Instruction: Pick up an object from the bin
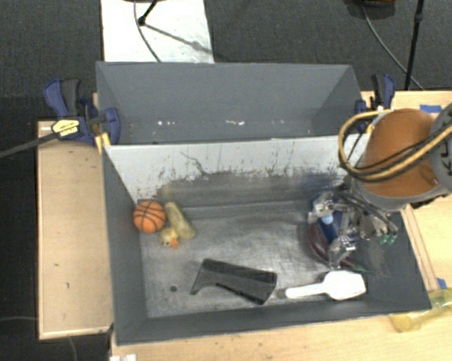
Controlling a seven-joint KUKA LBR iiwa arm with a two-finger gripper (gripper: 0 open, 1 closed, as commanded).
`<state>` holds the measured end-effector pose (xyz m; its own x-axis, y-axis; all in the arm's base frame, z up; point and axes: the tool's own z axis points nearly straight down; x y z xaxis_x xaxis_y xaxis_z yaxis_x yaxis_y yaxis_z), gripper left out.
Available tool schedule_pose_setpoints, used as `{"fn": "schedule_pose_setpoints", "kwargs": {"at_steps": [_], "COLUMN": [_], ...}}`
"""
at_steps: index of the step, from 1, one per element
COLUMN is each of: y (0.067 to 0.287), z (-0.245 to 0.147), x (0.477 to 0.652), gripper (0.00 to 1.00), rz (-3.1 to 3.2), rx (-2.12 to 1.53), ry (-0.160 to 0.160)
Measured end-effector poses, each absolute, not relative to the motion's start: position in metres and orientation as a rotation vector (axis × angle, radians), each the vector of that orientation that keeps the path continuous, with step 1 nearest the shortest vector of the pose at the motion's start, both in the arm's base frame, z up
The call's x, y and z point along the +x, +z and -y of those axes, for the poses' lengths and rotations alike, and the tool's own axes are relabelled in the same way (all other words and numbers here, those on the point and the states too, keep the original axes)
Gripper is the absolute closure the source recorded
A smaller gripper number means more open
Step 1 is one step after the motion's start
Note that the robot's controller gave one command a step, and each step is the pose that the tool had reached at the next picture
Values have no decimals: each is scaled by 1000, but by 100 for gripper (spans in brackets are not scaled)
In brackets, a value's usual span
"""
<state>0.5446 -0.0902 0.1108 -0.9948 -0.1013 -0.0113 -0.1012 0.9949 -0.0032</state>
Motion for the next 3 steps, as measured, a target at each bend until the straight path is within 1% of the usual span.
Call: {"fn": "schedule_pose_setpoints", "kwargs": {"at_steps": [1, 2, 3], "y": [101, 80, 74], "z": [121, 129, 117], "x": [567, 574, 570], "gripper": [0, 0, 0], "rz": [-3142, -3130, -3141], "rx": [-203, -330, -108], "ry": [9, 29, 12]}}
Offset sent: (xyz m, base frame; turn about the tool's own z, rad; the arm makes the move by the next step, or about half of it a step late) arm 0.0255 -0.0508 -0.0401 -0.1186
